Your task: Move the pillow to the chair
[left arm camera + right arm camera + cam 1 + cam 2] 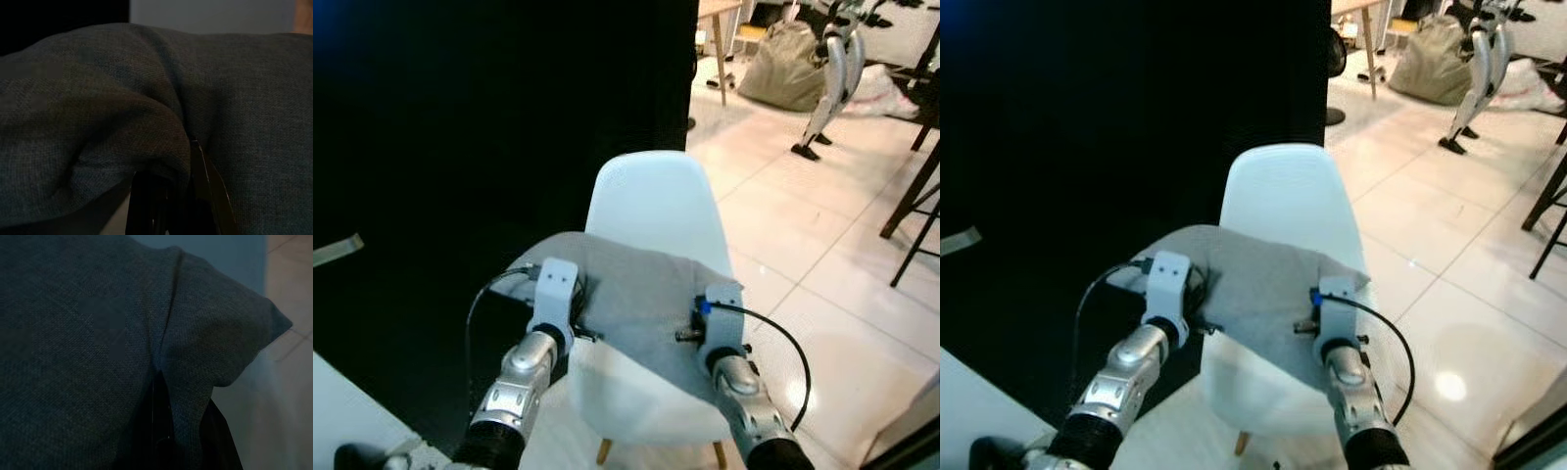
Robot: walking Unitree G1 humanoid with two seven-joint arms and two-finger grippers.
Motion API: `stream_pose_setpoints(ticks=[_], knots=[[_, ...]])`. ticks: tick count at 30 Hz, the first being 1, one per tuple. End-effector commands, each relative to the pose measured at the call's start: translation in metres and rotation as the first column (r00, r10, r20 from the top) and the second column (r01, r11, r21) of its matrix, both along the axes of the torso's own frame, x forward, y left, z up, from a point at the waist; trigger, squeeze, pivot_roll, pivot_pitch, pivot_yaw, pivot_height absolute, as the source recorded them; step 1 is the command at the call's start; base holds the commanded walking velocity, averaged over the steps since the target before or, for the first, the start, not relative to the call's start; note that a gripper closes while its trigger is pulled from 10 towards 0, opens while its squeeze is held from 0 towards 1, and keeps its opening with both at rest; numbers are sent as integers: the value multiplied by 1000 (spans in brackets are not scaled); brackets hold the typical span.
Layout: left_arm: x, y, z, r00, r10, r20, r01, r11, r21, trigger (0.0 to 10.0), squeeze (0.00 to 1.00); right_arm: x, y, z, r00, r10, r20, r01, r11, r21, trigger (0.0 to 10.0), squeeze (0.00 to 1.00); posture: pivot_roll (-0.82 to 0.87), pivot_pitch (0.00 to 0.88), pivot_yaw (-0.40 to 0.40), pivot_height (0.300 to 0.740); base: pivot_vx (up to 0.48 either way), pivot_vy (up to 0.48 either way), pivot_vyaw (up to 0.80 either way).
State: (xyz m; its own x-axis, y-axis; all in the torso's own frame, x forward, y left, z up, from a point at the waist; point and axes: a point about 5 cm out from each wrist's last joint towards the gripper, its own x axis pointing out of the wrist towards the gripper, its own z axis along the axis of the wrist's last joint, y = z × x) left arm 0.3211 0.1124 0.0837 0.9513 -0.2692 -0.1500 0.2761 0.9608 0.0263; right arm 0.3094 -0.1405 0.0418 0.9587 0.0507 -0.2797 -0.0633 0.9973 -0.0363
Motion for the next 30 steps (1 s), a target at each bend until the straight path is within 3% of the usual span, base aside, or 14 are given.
stream_pose_setpoints(ticks=[1, 7, 10, 21, 27, 30], knots=[[1, -4, 2, 1000, -20, 19, 19, 1000, 10, 10000, 0, 4, 1, 7, 999, 12, 32, -11, 1000, -10, 10000, 0, 13, 38, 91, 740, 334, 0, 0], [3, -4, 1, 1000, -5, 7, 5, 1000, 11, 10000, 0, 8, 2, 10, 999, 13, 38, -13, 1000, -9, 10000, 0, 16, 30, 89, 740, 273, 0, 0], [3, -3, -6, 998, 29, -49, -28, 999, 29, 10000, 0, 8, 2, 10, 999, 15, 38, -15, 1000, -10, 10000, 0, 15, 27, 86, 740, 0, 0, 0], [5, 2, -3, 999, 50, -20, -48, 997, 60, 10000, 0, 13, 0, 14, 999, 22, 43, -21, 1000, -19, 10000, 0, 23, 43, 76, 740, 0, 0, 0], [3, 5, -9, 996, 81, -48, -77, 994, 83, 10000, 0, 13, 0, 13, 999, 27, 41, -26, 999, -21, 10000, 0, 20, 46, 70, 740, 0, -441, 0], [3, 6, -10, 991, 115, -62, -113, 993, 46, 10000, 0, 14, 1, 14, 999, 31, 43, -30, 999, -22, 10000, 0, 16, 47, 68, 740, 0, 0, 0]])
